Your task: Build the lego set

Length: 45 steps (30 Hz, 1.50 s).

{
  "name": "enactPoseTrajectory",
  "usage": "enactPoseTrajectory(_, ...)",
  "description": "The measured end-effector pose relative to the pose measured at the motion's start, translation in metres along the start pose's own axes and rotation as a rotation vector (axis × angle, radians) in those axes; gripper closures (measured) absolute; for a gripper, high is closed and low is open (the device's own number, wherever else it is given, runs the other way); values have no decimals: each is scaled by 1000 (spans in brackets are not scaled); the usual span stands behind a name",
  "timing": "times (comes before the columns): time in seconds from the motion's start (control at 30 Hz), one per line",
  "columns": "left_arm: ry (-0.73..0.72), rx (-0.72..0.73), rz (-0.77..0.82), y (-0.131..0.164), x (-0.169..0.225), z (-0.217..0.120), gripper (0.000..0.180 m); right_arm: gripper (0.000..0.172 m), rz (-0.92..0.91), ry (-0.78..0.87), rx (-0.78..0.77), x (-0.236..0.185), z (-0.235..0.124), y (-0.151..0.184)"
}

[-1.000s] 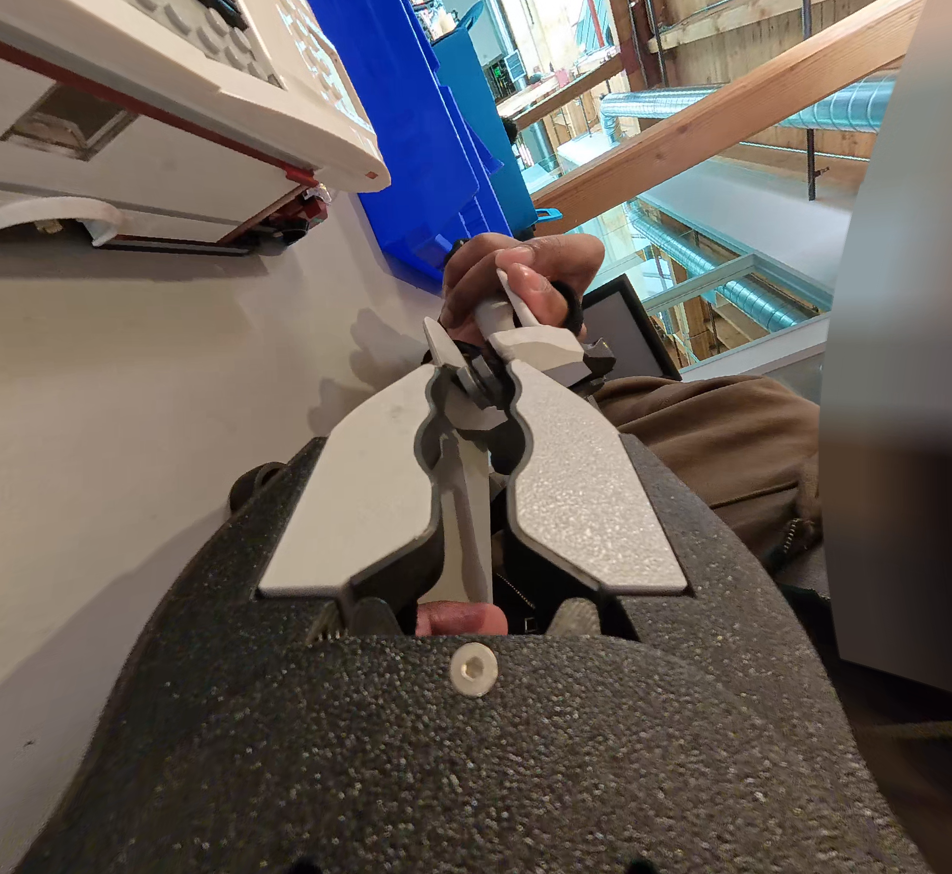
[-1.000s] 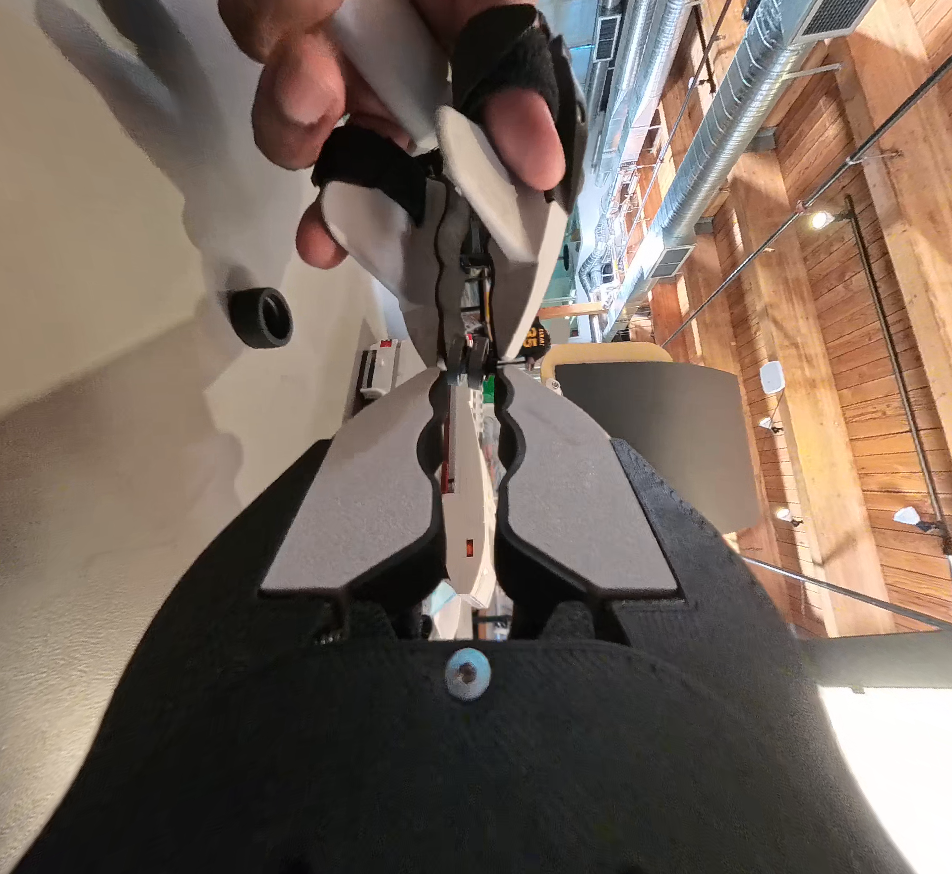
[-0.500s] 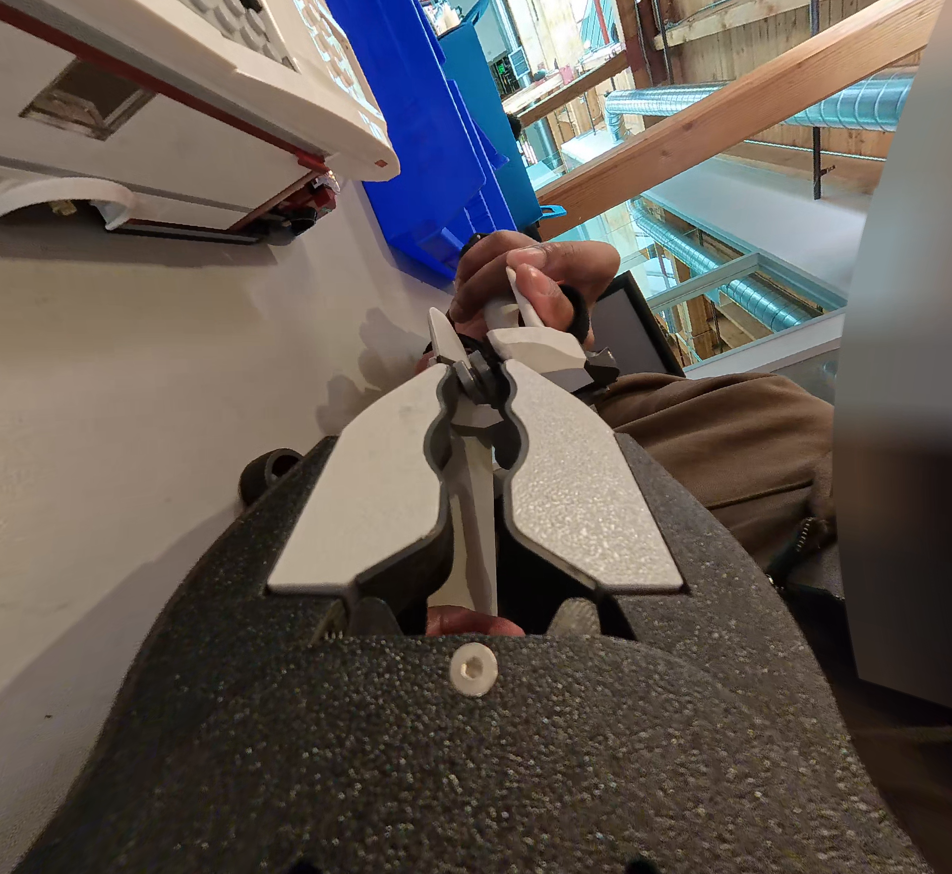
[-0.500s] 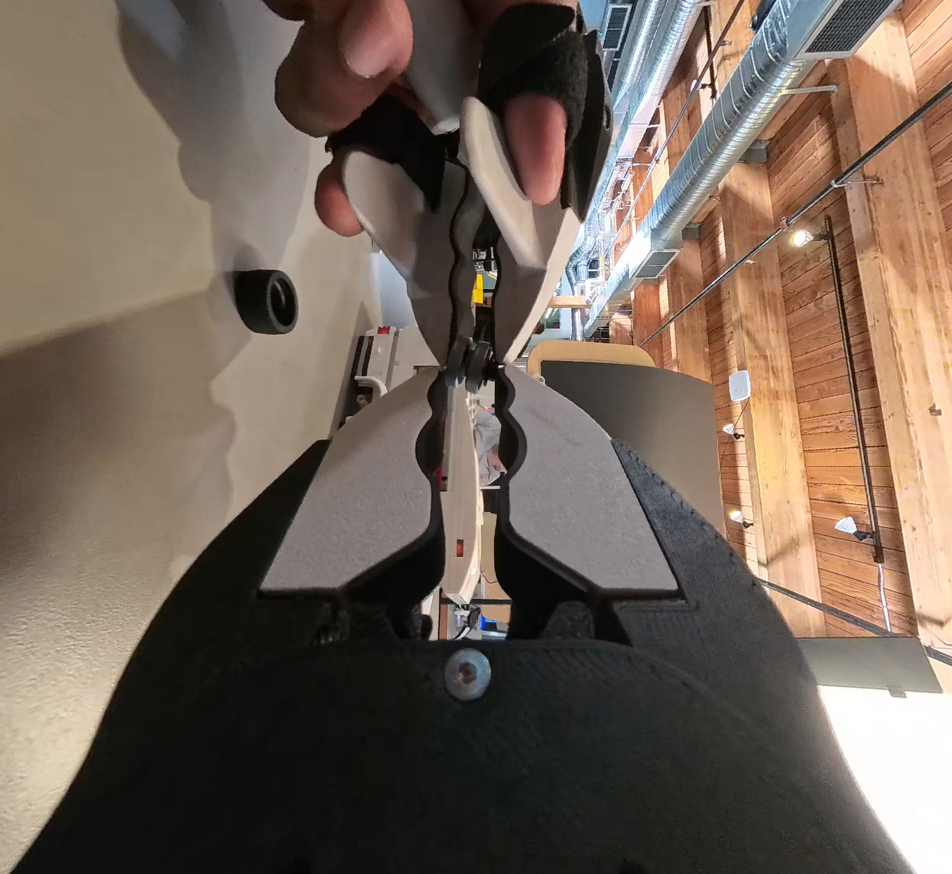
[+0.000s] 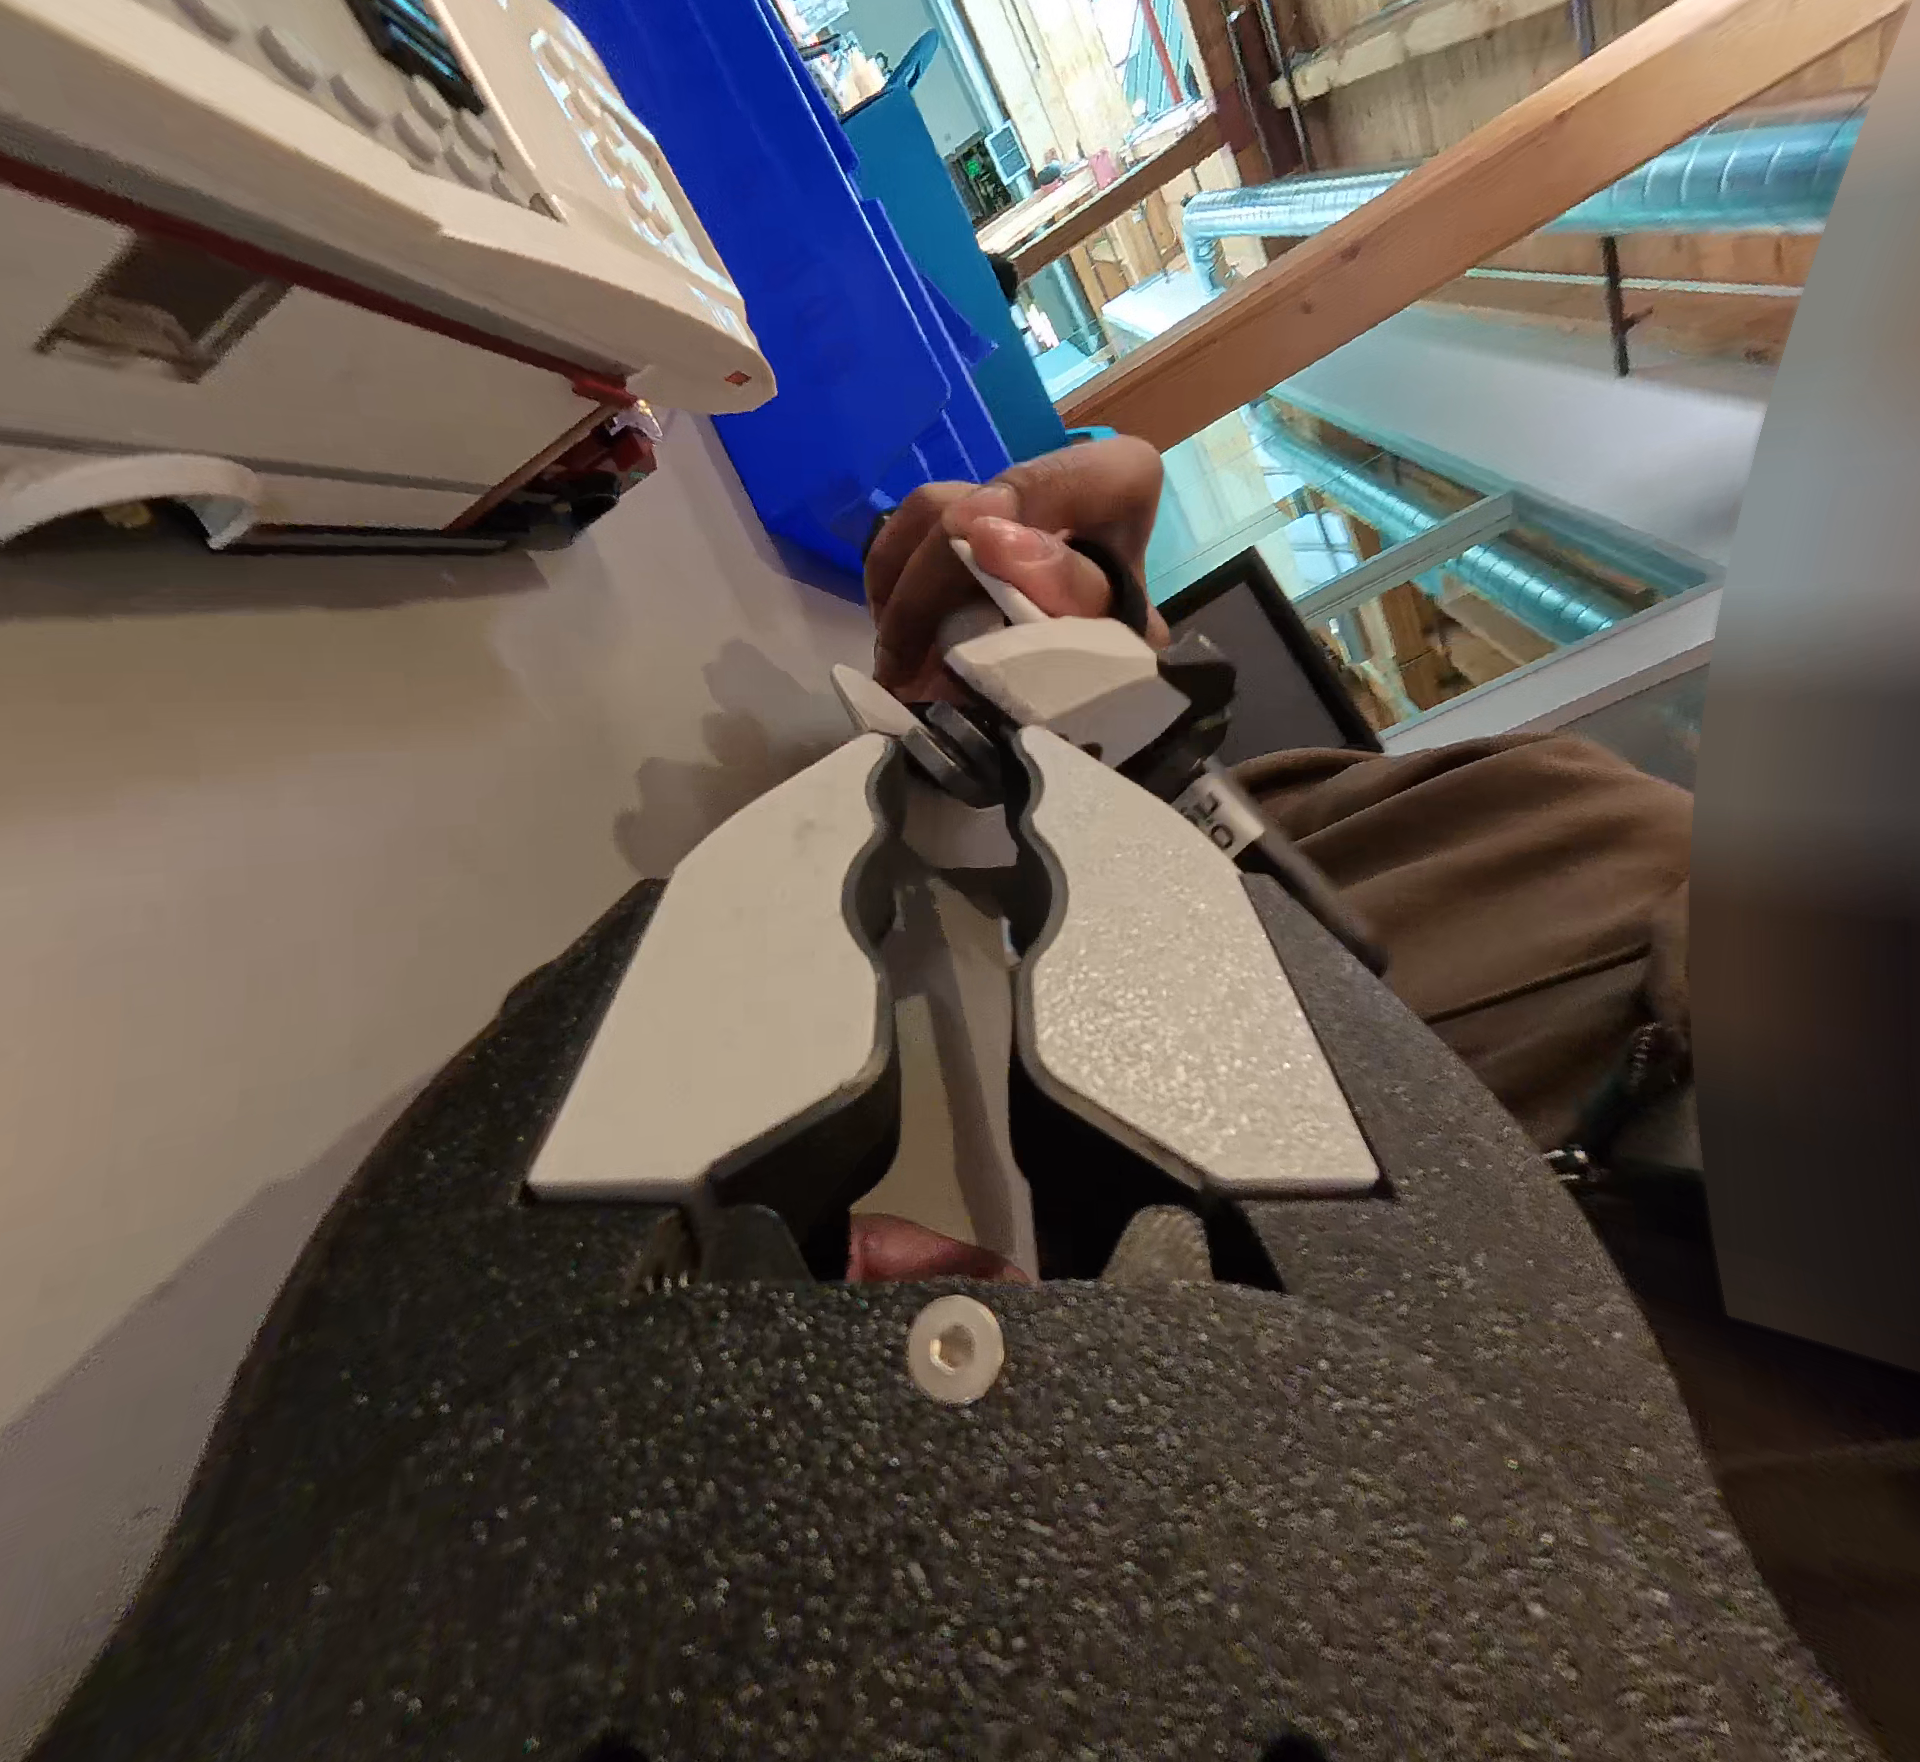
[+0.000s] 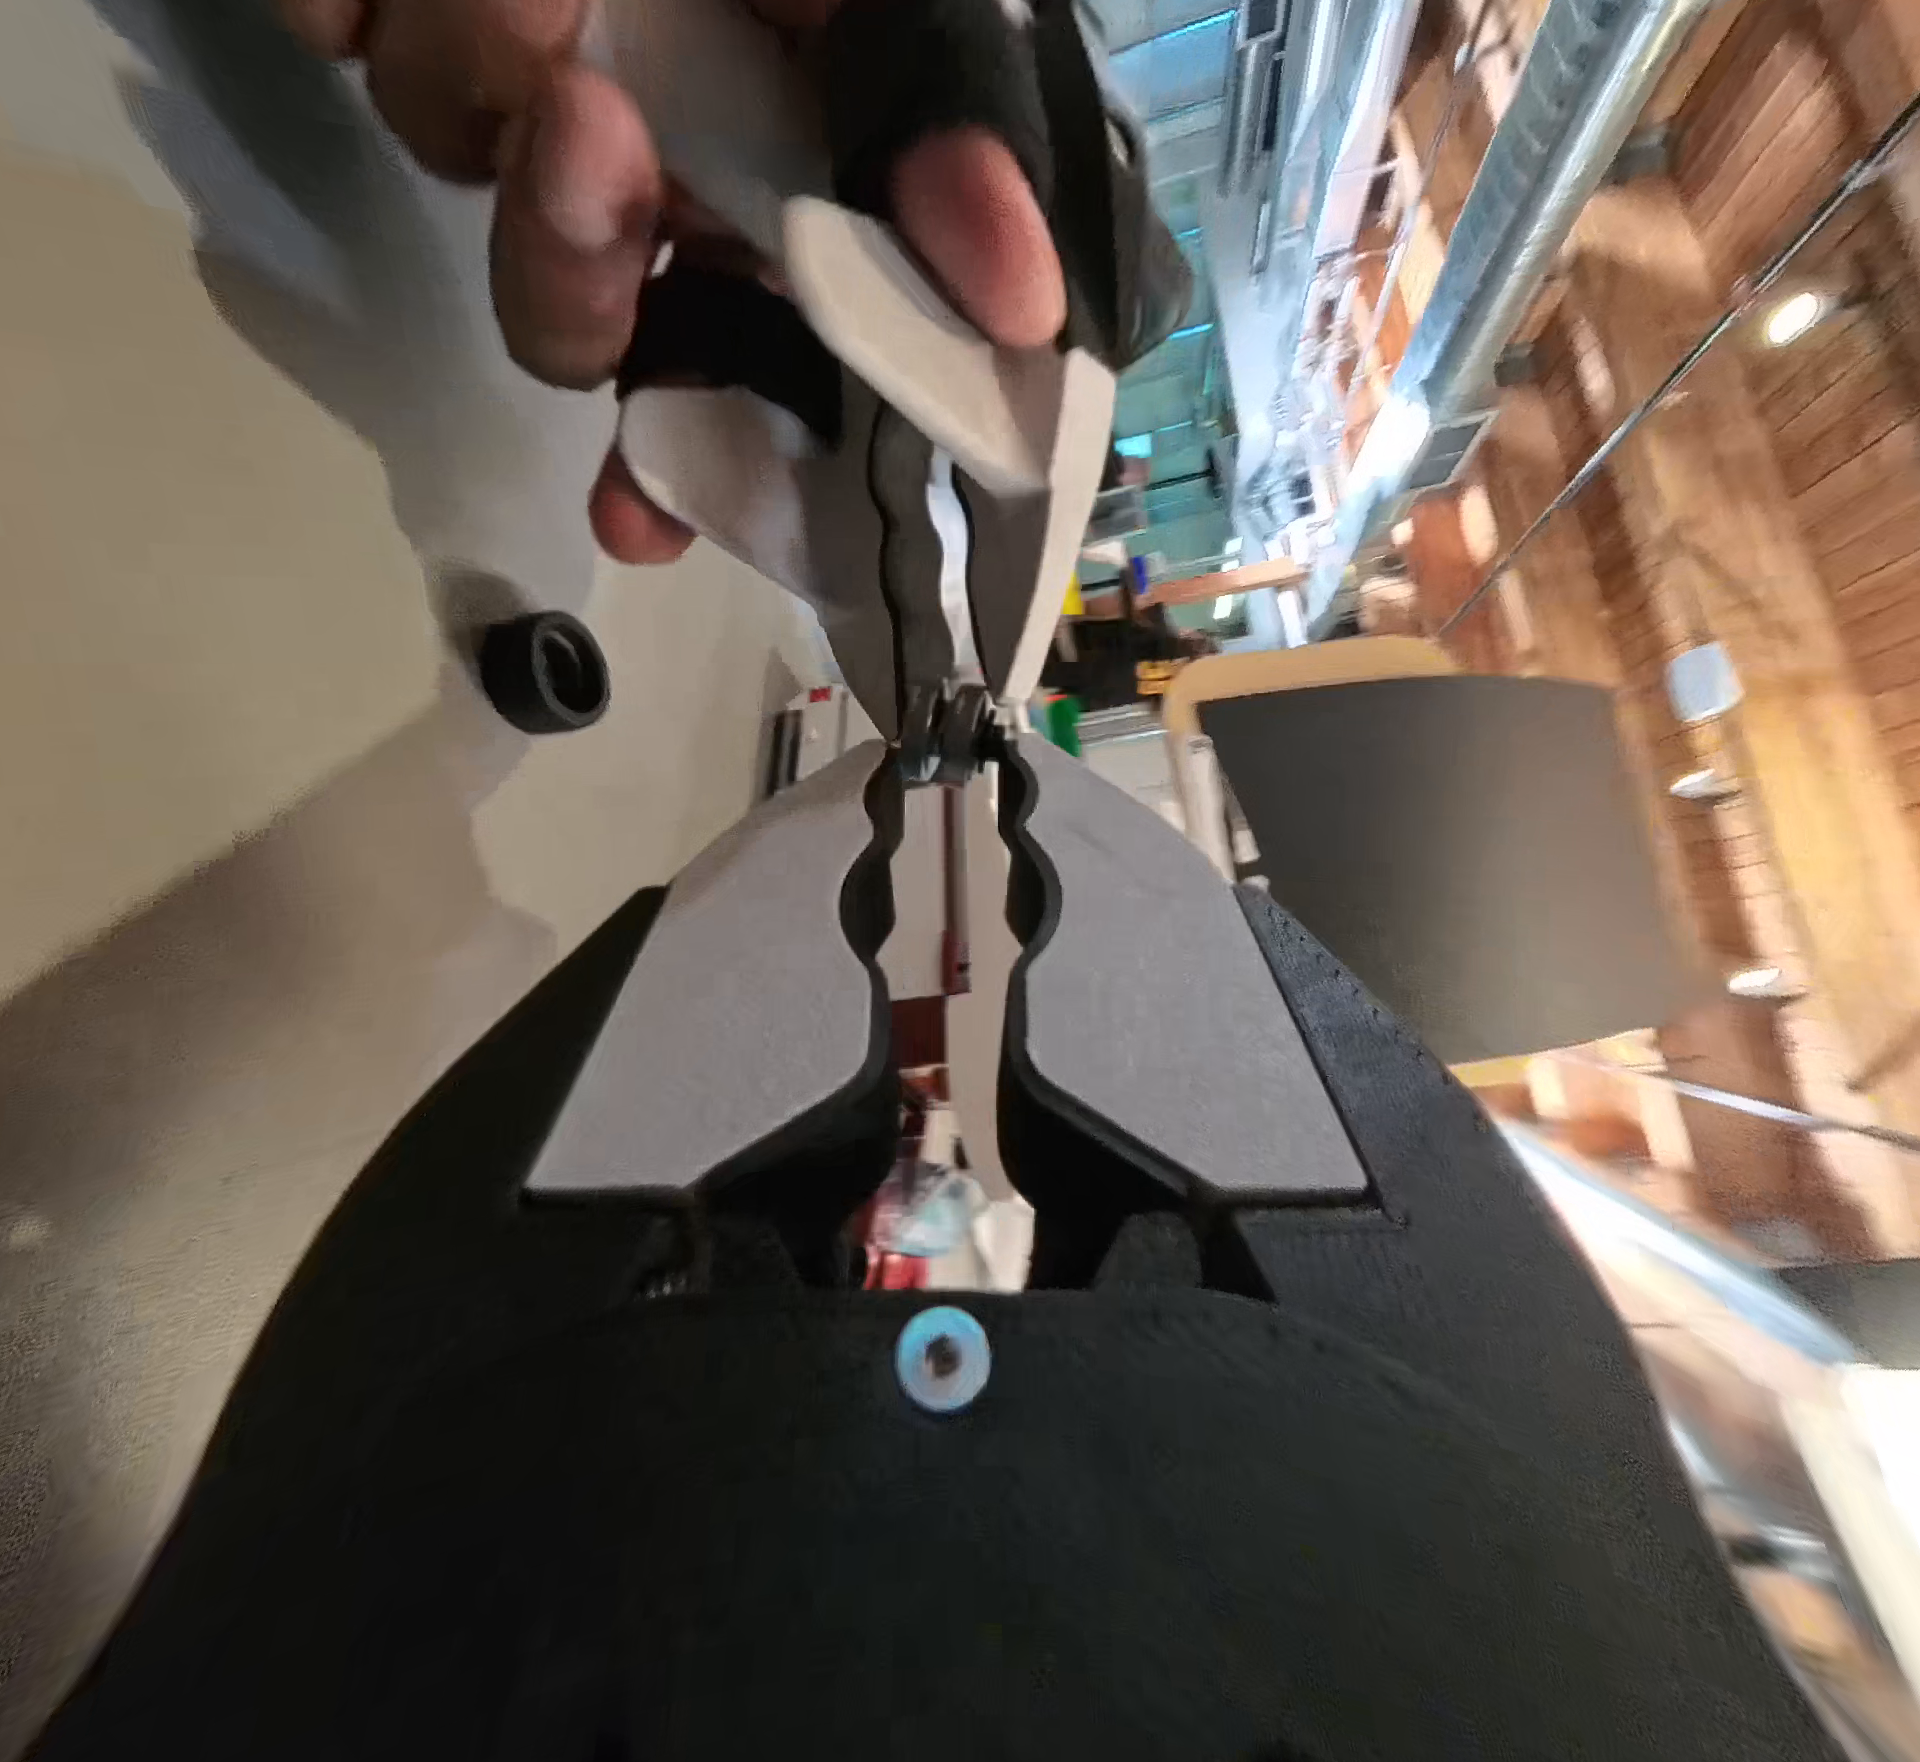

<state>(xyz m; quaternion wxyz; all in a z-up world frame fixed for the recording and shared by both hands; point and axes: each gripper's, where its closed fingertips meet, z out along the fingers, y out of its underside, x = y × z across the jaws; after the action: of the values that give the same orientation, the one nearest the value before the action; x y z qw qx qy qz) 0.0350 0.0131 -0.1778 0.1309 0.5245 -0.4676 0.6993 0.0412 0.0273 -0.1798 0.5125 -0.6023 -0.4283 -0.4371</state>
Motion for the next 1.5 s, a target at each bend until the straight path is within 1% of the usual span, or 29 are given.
enactPoseTrajectory(0.07,-69,-19,94,-1,-8,-1,146,155,146,-55,15,-1,1,4)
enactPoseTrajectory(0.17,-167,-47,269,-2,-15,-2,140,155,339,-116,33,1,0,11)
enactPoseTrajectory(0.23,-167,-50,330,-2,-11,1,137,155,409,-152,49,0,-1,12)
enactPoseTrajectory(0.3,-145,-59,350,1,-6,6,136,155,440,-180,62,-3,-2,10)
enactPoseTrajectory(0.43,-166,-85,377,7,-9,10,141,155,412,-213,80,-9,-3,4)
enactPoseTrajectory(0.53,-170,-103,401,11,-10,12,153,155,394,-218,97,-10,-3,-1)
enactPoseTrajectory(0.57,-154,-105,408,12,-7,12,162,155,391,-218,93,-11,-3,0)
enactPoseTrajectory(0.7,-152,-86,411,10,-5,12,162,156,396,-196,101,-8,-2,0)
enactPoseTrajectory(0.8,-147,-74,395,8,-5,10,162,151,383,-157,100,-4,-2,1)
enactPoseTrajectory(0.93,-160,-70,422,8,-4,12,162,147,370,-136,99,-2,-1,0)
enactPoseTrajectory(1.07,-173,-70,462,10,-3,14,162,149,331,-121,102,-3,0,-3)
enactPoseTrajectory(1.23,-173,-80,457,13,-4,16,162,153,312,-117,102,-5,1,-5)
enactPoseTrajectory(1.5,-178,-90,467,13,-3,16,162,155,343,-148,90,-6,2,-6)
